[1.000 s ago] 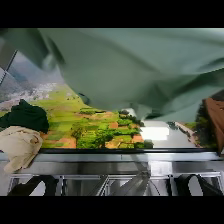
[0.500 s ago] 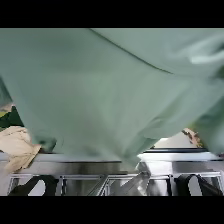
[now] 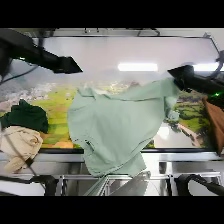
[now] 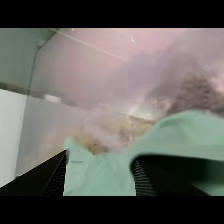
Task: Fold the shirts.
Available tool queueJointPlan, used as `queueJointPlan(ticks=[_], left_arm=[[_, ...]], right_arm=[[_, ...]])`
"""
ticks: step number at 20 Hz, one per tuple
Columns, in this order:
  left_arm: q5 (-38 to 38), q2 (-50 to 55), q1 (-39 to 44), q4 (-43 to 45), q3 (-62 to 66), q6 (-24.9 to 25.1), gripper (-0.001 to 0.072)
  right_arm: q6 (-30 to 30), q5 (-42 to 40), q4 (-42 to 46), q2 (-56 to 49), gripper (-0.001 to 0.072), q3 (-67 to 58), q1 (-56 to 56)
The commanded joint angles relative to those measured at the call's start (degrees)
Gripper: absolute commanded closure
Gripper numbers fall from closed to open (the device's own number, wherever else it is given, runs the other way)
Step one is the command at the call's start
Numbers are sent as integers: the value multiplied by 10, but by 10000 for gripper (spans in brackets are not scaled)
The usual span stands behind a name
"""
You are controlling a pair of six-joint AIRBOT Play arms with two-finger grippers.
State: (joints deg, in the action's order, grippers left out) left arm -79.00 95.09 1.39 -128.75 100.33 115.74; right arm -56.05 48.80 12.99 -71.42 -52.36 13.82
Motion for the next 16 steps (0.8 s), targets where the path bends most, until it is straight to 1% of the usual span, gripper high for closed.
queueJointPlan(ticks=[1,3,4,6,8,10,11,13,16], left_arm=[[-16,99,-5,13,73,-44,-4],[-78,100,-34,11,113,-76,-3],[-108,91,-45,11,113,-89,-3],[-127,45,-52,11,47,-93,-3],[-119,-26,-48,14,-80,-85,-2],[-98,-107,-43,17,-238,-78,-2],[-79,-144,-43,17,-315,-76,-1],[-39,-207,-55,17,-455,-80,-1],[2,-273,-87,16,-614,-97,-2]], right_arm=[[20,49,18,-115,253,-60,48],[24,104,30,-109,254,-93,104],[24,132,40,-104,254,-104,135],[17,167,86,-95,249,-106,195],[-10,180,175,-96,248,-106,241],[-19,180,247,-100,248,-106,258],[-19,180,265,-104,248,-106,260],[-22,180,270,-119,248,-106,260],[-27,181,271,-141,248,-106,260]])
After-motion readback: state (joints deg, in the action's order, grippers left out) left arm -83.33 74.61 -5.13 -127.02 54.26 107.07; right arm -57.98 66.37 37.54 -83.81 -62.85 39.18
